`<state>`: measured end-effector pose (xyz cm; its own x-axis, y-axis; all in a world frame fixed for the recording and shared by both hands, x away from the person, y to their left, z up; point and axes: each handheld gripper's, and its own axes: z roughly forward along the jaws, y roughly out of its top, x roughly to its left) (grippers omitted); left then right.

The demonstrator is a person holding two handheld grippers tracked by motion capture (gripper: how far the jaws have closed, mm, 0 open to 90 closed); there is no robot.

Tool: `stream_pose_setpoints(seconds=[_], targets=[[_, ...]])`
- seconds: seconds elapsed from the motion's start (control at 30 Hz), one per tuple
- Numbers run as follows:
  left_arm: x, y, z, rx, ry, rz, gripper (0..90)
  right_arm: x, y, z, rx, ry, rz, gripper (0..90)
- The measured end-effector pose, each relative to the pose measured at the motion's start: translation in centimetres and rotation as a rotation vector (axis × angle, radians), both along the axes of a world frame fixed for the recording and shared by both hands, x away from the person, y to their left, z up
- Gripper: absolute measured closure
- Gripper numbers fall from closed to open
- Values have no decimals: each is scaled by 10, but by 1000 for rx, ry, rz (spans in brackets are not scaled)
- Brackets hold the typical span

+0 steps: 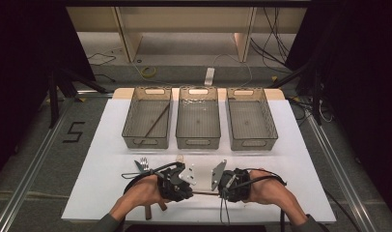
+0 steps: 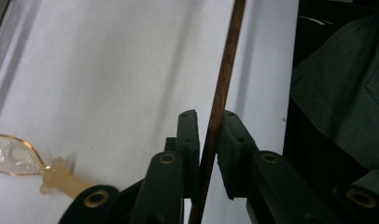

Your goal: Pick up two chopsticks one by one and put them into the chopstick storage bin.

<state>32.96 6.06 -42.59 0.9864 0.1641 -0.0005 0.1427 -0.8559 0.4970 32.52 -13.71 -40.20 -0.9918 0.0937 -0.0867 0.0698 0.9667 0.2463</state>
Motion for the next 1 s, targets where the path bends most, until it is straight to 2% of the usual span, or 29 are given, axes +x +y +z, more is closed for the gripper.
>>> stream_pose_setpoints(seconds=[0.07,0.1,0.13,0.2,0.33,0.53,0.6,0.7,0.83,0.9,1.0], targets=[[-3,-1,0,-15,15,-13,836,2,-3,1,5,-10,-28,797],[-3,-2,1,-6,8,-9,843,3,-5,3,14,-13,-42,781],[-3,-2,2,5,-5,10,845,4,-6,5,23,-12,-68,730],[0,2,3,6,-2,25,846,8,-12,8,56,-20,-78,683],[5,9,8,-15,-9,90,847,12,-23,15,138,-38,-134,579],[16,25,12,-43,-27,203,847,15,-34,19,231,-106,-239,481],[19,30,14,-48,-30,230,847,15,-37,18,266,-128,-266,448],[23,37,16,-68,-37,278,847,15,-42,13,292,-165,-294,416],[29,49,20,-92,-48,339,847,17,-49,4,346,-160,-358,386],[31,55,22,-111,-52,369,847,16,-52,-1,388,-157,-391,380],[34,61,24,-127,-60,407,847,14,-57,-7,437,-152,-420,360]])
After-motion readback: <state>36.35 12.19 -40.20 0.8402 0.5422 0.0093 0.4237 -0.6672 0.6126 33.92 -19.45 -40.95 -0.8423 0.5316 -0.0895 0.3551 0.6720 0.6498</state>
